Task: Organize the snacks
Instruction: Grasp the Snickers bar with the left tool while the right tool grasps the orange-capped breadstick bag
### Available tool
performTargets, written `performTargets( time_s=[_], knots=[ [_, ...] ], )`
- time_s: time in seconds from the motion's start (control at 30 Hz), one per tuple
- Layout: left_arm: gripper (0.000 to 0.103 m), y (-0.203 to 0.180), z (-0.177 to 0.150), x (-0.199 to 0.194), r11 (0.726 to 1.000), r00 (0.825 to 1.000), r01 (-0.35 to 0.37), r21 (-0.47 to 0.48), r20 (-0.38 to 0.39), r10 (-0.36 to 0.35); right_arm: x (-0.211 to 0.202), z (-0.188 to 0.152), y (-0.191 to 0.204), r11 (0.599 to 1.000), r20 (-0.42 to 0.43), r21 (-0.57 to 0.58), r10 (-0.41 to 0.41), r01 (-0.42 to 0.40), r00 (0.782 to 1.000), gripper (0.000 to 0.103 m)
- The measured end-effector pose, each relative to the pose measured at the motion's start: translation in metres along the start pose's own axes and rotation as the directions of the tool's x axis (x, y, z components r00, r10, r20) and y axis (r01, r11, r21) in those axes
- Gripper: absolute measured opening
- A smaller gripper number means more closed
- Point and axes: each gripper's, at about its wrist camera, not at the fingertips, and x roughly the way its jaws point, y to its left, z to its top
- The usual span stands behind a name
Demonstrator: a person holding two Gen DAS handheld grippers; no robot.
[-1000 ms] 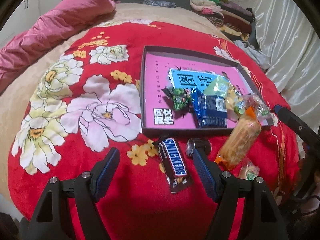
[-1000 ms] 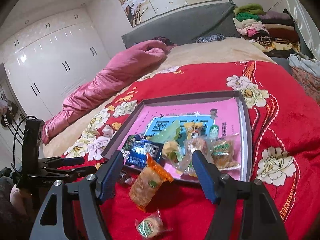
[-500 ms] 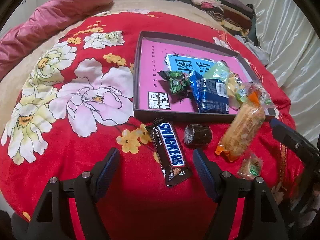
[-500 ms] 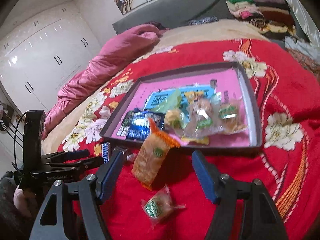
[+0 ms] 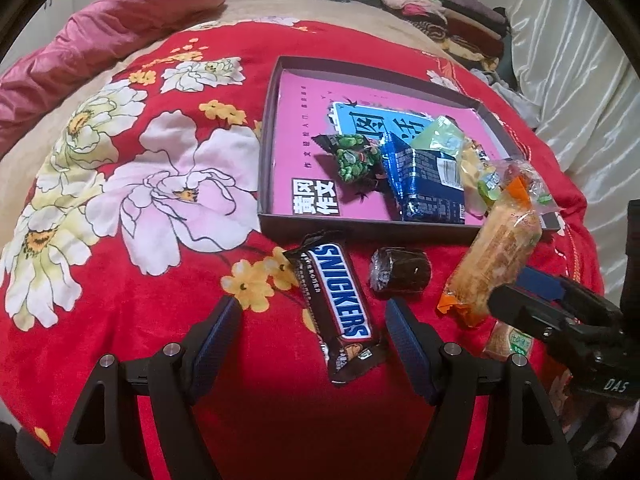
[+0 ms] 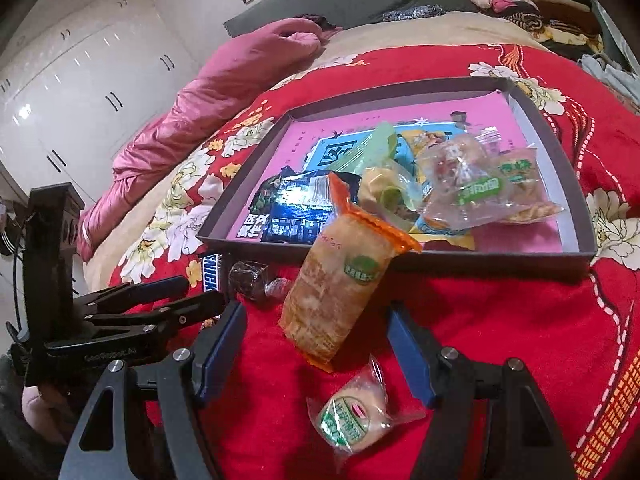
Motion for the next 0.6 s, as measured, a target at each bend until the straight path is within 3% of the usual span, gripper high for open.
performTargets(
  time_s=[0.17,0.6],
  knots=[
    [0.069,0.001,0.001,0.004,1.0,1.0,0.006,-0.022,0.002,-0.006,0.005,0.003,-0.001,1.0,0.012,0.013,0.008,-0.008,1.0,0.07],
    [0.046,-0.006,-0.001,0.012,0.999,1.0,0.014,-0.035,0.01,-0.014,0.014,0.009,-0.006,0.997,0.017,0.046,0.06,-0.061,0.998,0.036]
  ],
)
